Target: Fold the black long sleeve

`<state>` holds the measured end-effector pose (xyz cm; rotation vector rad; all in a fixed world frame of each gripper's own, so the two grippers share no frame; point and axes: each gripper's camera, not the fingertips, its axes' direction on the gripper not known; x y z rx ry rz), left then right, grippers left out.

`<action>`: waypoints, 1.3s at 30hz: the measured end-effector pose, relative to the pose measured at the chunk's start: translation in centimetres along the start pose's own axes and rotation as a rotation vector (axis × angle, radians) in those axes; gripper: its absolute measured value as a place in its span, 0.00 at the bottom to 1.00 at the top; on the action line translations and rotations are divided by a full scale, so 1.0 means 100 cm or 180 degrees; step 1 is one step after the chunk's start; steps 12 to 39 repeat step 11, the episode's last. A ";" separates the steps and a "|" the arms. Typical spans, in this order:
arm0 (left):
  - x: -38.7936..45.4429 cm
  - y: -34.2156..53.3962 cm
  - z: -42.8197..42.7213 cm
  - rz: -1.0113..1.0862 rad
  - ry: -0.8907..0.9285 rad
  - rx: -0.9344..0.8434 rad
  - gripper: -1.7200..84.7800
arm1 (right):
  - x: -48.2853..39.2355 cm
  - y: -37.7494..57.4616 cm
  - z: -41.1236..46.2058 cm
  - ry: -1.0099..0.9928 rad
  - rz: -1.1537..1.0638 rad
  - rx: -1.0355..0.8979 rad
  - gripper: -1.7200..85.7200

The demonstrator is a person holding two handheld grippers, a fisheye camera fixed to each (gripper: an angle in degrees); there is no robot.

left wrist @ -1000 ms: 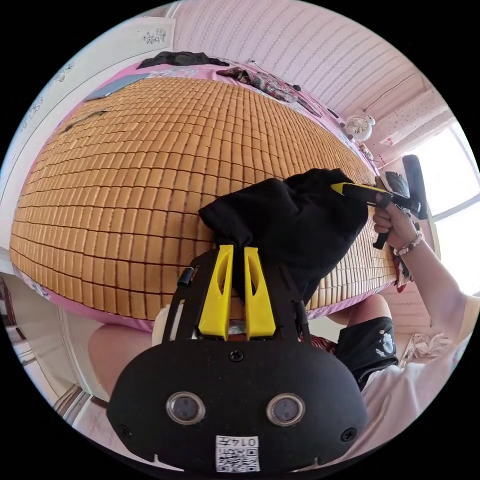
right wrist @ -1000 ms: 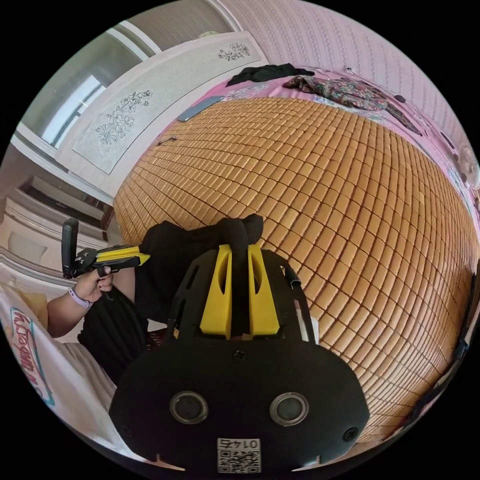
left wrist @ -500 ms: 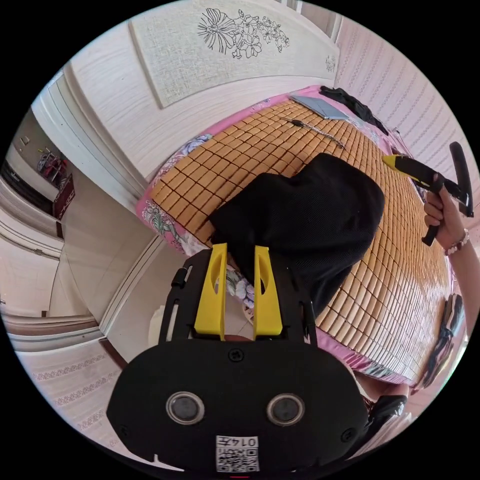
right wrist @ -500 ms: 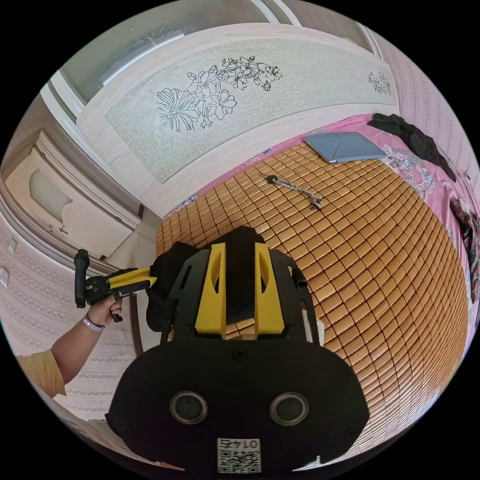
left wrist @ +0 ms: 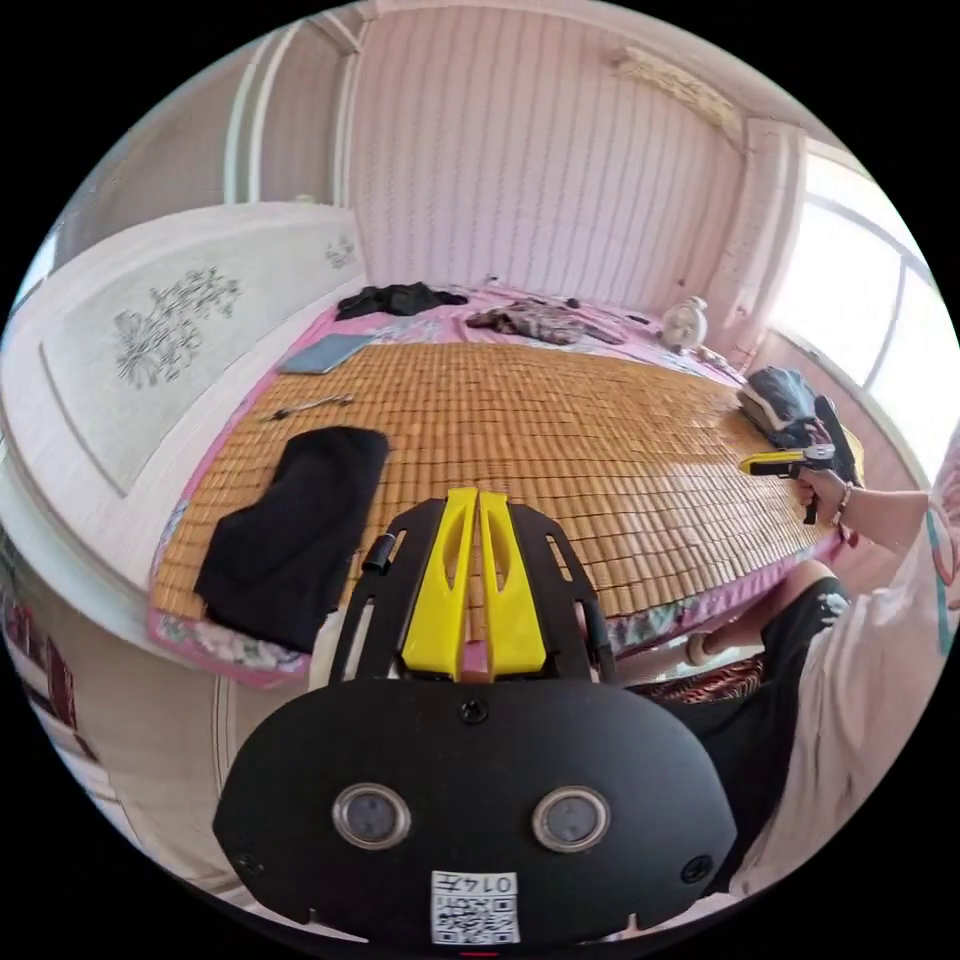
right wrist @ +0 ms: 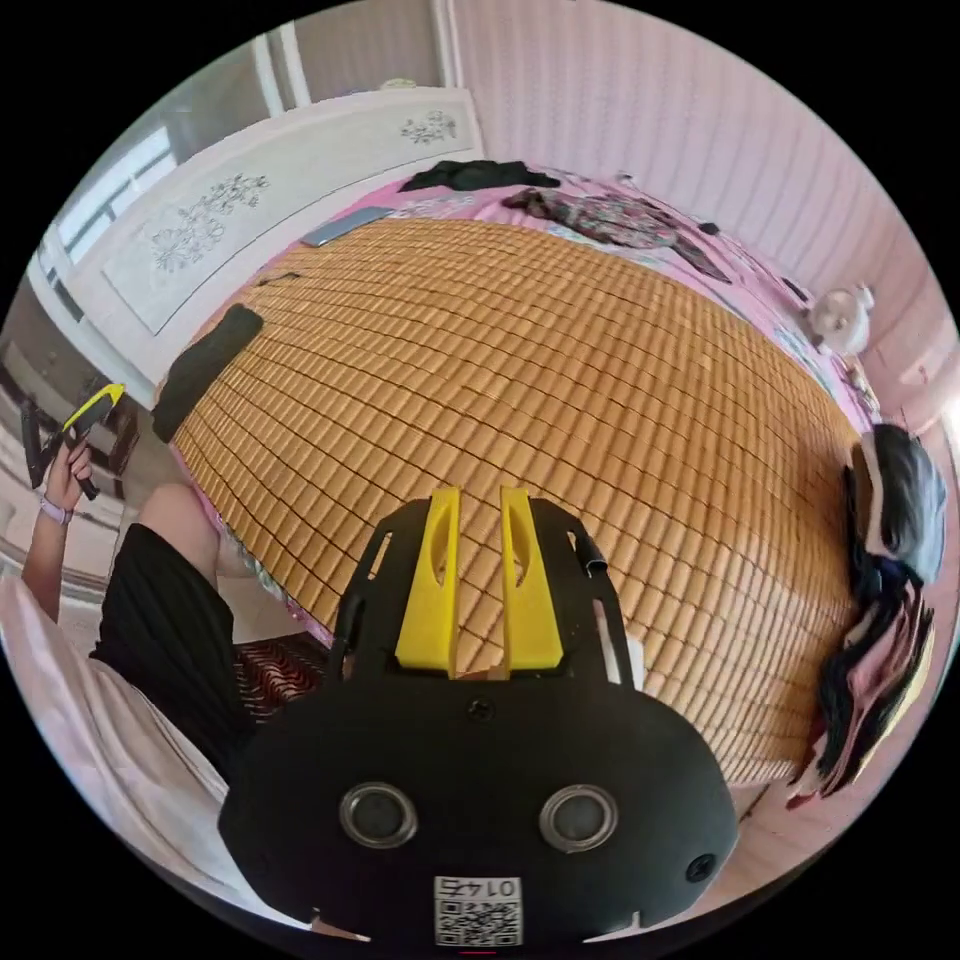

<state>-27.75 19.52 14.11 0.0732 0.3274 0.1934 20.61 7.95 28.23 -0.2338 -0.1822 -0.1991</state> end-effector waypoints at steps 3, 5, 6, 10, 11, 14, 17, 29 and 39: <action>0.104 -0.041 0.036 0.0713 0.0727 0.0090 0.01 | 0.083 0.097 -0.066 0.0355 0.0775 0.0253 0.10; 0.188 -0.072 0.067 0.1040 0.1270 0.0059 0.01 | 0.120 0.150 -0.097 0.0549 0.1167 0.0384 0.10; 0.208 -0.079 0.073 0.1123 0.1420 0.0047 0.01 | 0.141 0.182 -0.114 0.0649 0.1382 0.0478 0.10; 0.351 -0.119 0.106 0.1760 0.2207 0.0164 0.01 | 0.200 0.255 -0.159 0.0900 0.1792 0.0700 0.11; 0.387 -0.129 0.115 0.1872 0.2348 0.0223 0.01 | 0.208 0.262 -0.164 0.0916 0.1822 0.0714 0.11; 0.387 -0.129 0.115 0.1872 0.2348 0.0223 0.01 | 0.208 0.262 -0.164 0.0916 0.1822 0.0714 0.11; 0.387 -0.129 0.115 0.1872 0.2348 0.0223 0.01 | 0.208 0.262 -0.164 0.0916 0.1822 0.0714 0.11; 0.387 -0.129 0.115 0.1872 0.2348 0.0223 0.01 | 0.208 0.262 -0.164 0.0916 0.1822 0.0714 0.11; 0.387 -0.129 0.115 0.1872 0.2348 0.0223 0.01 | 0.208 0.262 -0.164 0.0916 0.1822 0.0714 0.11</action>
